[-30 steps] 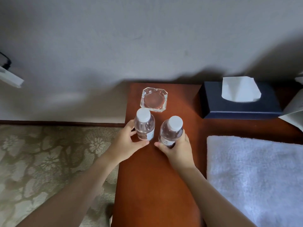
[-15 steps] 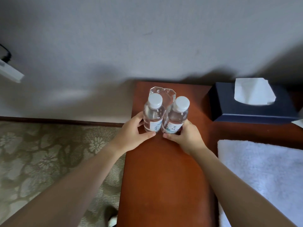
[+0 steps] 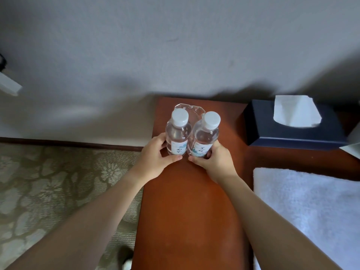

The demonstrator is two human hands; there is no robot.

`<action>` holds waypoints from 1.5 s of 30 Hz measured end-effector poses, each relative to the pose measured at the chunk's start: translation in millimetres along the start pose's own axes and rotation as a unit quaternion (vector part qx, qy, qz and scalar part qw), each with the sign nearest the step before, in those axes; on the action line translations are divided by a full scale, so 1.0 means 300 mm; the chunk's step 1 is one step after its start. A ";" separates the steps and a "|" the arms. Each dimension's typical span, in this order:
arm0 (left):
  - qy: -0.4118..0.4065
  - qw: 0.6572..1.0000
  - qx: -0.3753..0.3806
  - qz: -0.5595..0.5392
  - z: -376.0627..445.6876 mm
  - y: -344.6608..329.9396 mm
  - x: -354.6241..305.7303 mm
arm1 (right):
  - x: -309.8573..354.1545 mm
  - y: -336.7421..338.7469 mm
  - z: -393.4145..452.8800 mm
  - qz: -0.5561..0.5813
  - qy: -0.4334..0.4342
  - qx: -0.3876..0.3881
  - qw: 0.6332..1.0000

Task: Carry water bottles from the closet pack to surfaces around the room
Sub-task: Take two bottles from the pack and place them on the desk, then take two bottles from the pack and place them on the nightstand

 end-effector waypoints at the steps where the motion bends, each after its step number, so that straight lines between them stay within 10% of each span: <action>1: -0.005 1.000 0.000 0.003 0.000 0.000 -0.005 | -0.001 -0.001 0.001 0.001 -0.002 0.001 1.000; 13: 0.053 0.997 0.023 -0.043 -0.055 -0.017 -0.054 | -0.004 -0.014 -0.009 0.023 -0.021 0.034 0.999; 19: 0.104 0.984 -0.141 -0.025 -0.291 0.169 -0.210 | 0.127 0.152 -0.178 0.057 -0.013 -0.021 0.998; 30: -0.028 0.906 -0.419 0.040 -0.910 1.042 -0.768 | 1.272 0.274 -0.490 0.063 0.290 -0.033 0.954; 45: 0.023 0.720 -0.687 0.094 -2.442 2.006 -0.571 | 2.591 -0.902 -1.392 0.126 0.546 0.231 0.796</action>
Point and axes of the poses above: each hand's wrist, its own z-axis towards the middle knuckle, its own y-axis out of the back of the hand, x = y × z, the point moved 7 cm from there along z, towards the middle knuckle, and after that the axes turned 4 degrees about x, right-handed, at the moved point
